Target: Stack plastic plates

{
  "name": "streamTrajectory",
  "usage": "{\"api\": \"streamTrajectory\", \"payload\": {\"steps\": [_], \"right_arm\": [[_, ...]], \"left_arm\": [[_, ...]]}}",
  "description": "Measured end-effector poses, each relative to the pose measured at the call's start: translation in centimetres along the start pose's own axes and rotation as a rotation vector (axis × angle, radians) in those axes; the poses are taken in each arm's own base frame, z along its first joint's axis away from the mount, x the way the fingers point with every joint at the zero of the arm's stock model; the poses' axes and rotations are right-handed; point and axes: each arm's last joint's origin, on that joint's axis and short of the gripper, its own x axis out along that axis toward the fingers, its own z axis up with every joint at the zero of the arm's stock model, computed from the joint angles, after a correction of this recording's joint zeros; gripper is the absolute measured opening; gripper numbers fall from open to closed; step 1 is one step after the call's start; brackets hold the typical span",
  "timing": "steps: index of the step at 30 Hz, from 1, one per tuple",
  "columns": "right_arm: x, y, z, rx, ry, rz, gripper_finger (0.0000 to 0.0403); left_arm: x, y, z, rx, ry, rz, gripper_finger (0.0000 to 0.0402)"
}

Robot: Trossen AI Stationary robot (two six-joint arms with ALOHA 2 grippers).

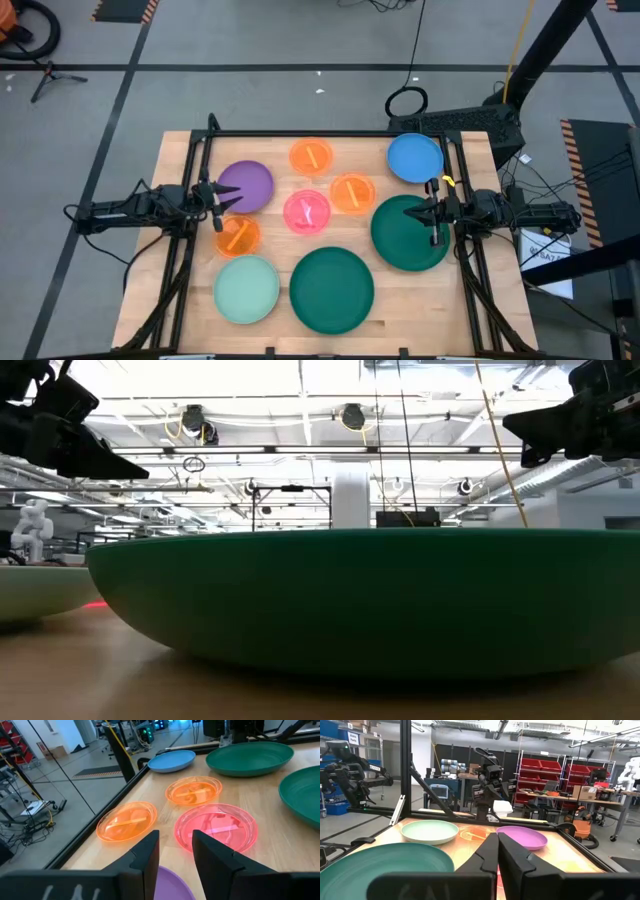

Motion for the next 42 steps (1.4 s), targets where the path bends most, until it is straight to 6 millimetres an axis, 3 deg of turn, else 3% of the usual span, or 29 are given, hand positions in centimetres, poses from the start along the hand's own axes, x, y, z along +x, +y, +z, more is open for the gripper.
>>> {"api": "streamTrajectory", "payload": {"steps": [42], "right_arm": [[0.0, 0.0, 0.03, -0.001, -0.003, -0.001, 0.0002]], "left_arm": [[0.0, 0.03, 0.0, 0.058, 0.001, 0.01, 0.0124]]}}
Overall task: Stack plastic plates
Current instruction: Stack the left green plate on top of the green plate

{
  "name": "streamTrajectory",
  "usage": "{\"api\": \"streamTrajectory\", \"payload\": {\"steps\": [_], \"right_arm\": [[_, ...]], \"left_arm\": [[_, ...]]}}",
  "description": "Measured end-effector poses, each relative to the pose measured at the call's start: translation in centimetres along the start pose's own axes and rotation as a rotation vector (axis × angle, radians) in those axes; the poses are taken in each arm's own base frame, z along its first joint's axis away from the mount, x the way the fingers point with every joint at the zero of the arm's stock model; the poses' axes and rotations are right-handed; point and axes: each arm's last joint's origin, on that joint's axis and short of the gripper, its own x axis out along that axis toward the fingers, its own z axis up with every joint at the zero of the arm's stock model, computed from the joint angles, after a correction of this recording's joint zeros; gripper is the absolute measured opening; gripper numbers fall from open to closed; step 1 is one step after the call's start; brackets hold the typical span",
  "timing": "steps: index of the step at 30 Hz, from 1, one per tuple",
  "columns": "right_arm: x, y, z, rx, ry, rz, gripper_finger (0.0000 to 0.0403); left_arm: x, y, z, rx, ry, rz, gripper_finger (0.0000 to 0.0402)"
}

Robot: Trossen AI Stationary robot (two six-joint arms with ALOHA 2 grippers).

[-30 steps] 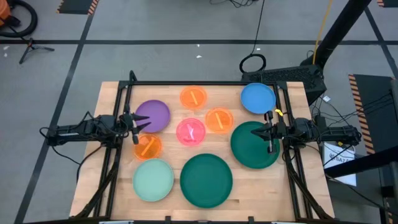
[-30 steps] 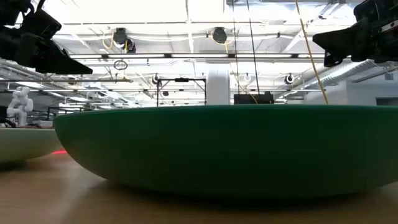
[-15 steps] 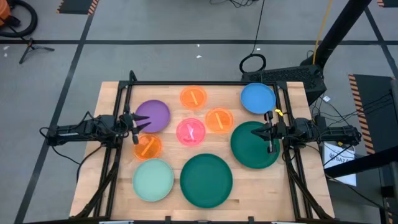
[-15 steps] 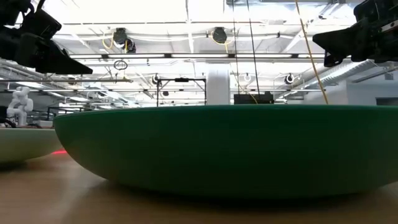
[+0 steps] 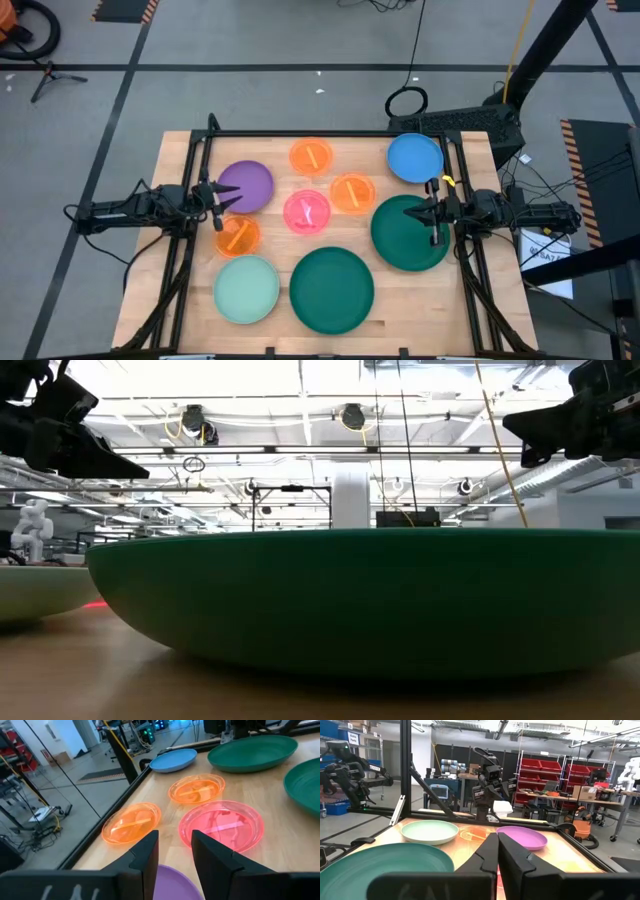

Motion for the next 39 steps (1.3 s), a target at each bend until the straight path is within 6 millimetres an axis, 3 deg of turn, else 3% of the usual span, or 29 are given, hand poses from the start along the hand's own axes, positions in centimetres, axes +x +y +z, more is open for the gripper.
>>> {"api": "streamTrajectory", "payload": {"steps": [5, 10, 16, 21, 24, 30, 39], "right_arm": [[0.0, 0.0, 0.1, 0.025, -0.009, 0.0, 0.0002], [0.0, 0.0, 0.1, 0.19, -0.009, 0.0, 0.0002], [0.0, 0.0, 0.1, 0.229, -0.008, 0.001, 0.0002], [0.0, 0.0, 0.1, 0.177, -0.007, -0.002, 0.0002], [0.0, -0.2, 0.2, 0.111, -0.019, -0.068, 0.0002], [-0.1, -0.6, 0.1, 0.212, -0.005, -0.211, 0.0002], [0.4, -0.5, 0.4, 0.231, 0.026, -0.177, 0.0002]], "left_arm": [[0.0, 0.0, 0.0, -0.008, 0.0, 0.0, 0.0124], [0.0, 0.0, 0.0, -0.02, -0.004, 0.0, 0.0124], [-0.2, 0.4, 1.8, -0.406, -0.183, 0.002, 0.0124], [-0.5, 0.8, 3.0, -0.562, -0.321, -0.013, 0.0124], [-0.6, 0.9, 3.4, -0.589, -0.366, -0.017, 0.0124], [-0.7, 1.0, 3.6, -0.594, -0.388, -0.017, 0.0124], [-1.0, 1.2, 4.1, -0.614, -0.45, -0.012, 0.0124]]}}
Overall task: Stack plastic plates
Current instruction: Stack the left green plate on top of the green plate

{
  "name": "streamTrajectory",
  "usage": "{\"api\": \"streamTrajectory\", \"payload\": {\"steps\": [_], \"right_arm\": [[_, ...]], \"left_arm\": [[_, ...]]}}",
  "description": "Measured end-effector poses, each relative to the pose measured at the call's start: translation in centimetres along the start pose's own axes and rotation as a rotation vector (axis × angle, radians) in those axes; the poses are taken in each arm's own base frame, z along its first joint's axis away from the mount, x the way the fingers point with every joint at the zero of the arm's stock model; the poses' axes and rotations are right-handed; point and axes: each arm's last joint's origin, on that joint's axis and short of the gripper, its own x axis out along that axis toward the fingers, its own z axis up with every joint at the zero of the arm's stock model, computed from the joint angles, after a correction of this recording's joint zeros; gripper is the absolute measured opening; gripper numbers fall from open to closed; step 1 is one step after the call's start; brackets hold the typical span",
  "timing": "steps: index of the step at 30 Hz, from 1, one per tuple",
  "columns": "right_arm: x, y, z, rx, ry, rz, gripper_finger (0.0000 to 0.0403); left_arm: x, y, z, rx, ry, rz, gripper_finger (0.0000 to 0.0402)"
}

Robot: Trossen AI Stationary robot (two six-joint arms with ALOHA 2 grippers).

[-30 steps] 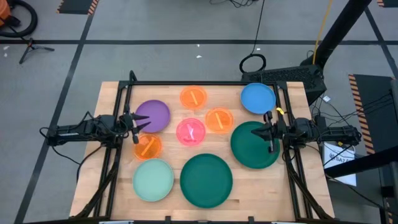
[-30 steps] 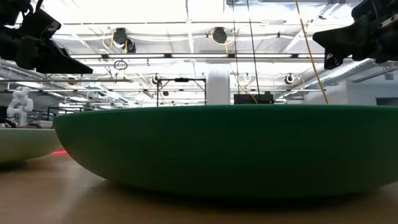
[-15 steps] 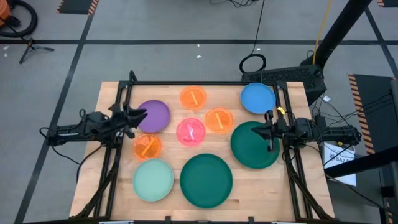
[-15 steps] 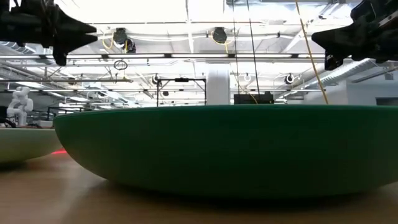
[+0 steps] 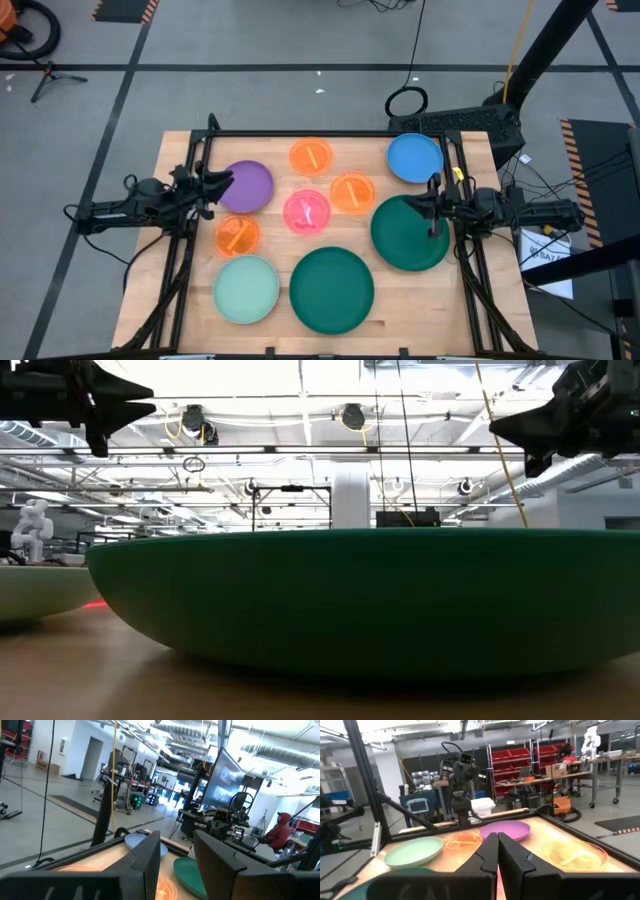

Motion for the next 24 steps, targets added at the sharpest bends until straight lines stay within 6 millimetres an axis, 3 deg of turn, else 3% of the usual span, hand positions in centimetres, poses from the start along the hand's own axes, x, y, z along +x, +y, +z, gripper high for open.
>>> {"api": "streamTrajectory", "payload": {"steps": [11, 24], "right_arm": [[1.3, 1.3, 2.1, -0.022, 0.086, 0.115, 0.0002], [2.7, 3.9, 5.5, -0.151, 0.107, 0.255, 0.0002]], "left_arm": [[0.0, 0.0, 0.2, -0.193, -0.022, 0.007, 0.0124], [0.8, -0.6, 0.8, -0.215, -0.075, -0.046, 0.0124]]}}
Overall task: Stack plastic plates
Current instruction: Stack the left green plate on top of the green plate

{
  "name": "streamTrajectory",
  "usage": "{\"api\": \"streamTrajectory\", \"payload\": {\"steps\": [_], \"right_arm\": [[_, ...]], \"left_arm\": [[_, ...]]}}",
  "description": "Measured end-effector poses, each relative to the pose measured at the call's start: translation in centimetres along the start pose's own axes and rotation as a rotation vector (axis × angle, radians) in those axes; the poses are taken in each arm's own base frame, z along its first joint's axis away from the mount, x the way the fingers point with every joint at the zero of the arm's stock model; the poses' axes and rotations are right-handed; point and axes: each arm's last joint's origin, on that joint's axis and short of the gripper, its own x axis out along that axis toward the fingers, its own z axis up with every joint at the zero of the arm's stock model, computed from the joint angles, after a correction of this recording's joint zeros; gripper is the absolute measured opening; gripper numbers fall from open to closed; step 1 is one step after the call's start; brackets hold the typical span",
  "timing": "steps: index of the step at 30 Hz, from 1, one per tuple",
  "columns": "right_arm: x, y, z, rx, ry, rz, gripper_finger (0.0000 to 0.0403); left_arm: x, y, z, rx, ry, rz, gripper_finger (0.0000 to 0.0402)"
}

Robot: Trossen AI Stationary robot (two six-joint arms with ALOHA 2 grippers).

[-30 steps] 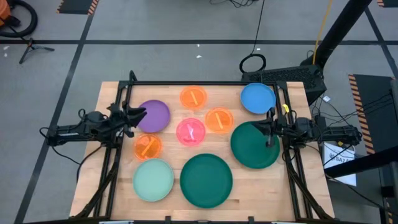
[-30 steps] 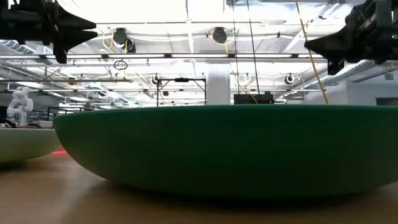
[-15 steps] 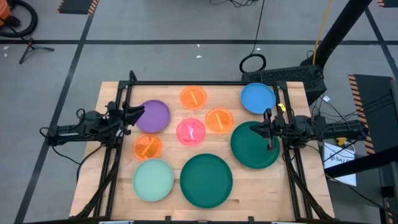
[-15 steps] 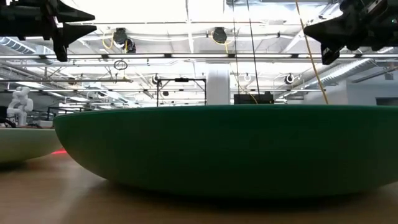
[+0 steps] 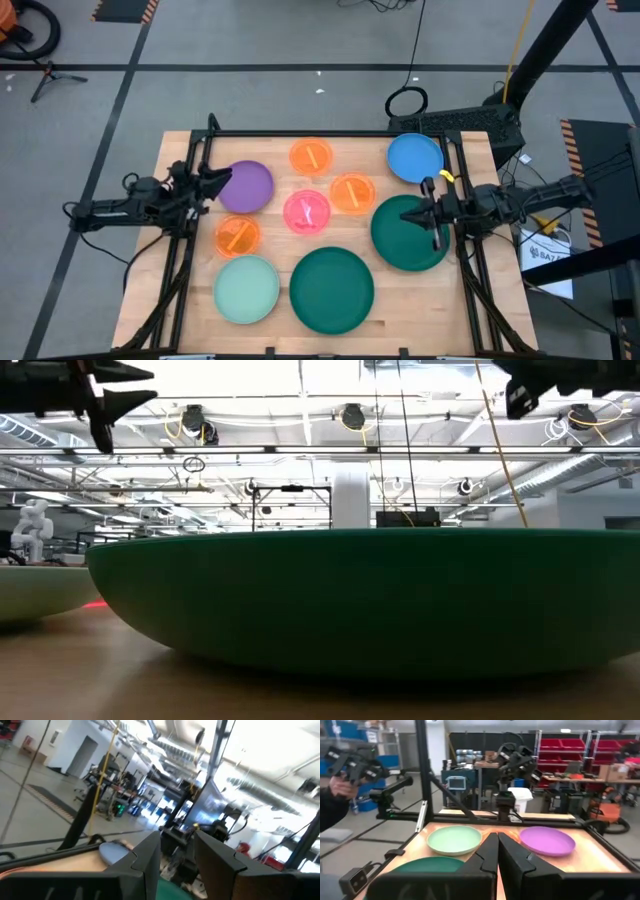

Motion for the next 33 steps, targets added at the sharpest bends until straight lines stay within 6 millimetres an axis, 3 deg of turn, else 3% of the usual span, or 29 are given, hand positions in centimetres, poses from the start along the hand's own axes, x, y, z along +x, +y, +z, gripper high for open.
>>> {"api": "streamTrajectory", "payload": {"steps": [7, 19, 26, 33], "right_arm": [[0.5, 0.8, 1.1, -0.086, 0.003, 0.055, 0.0002], [0.6, 1.0, 0.9, -0.117, 0.025, 0.067, 0.0002], [0.6, 1.0, 0.9, -0.118, 0.026, 0.067, 0.0002], [0.6, 1.0, 0.8, -0.084, 0.035, 0.068, 0.0002]], "left_arm": [[2.6, -1.0, -1.4, 0.026, 0.044, -0.048, 0.0124], [5.0, -2.9, -6.9, -0.143, 0.265, -0.07, 0.0124], [9.0, -7.4, -7.5, -0.022, 0.379, -0.066, 0.0124], [12.8, -11.7, -9.5, 0.162, 0.716, 0.042, 0.0124]]}}
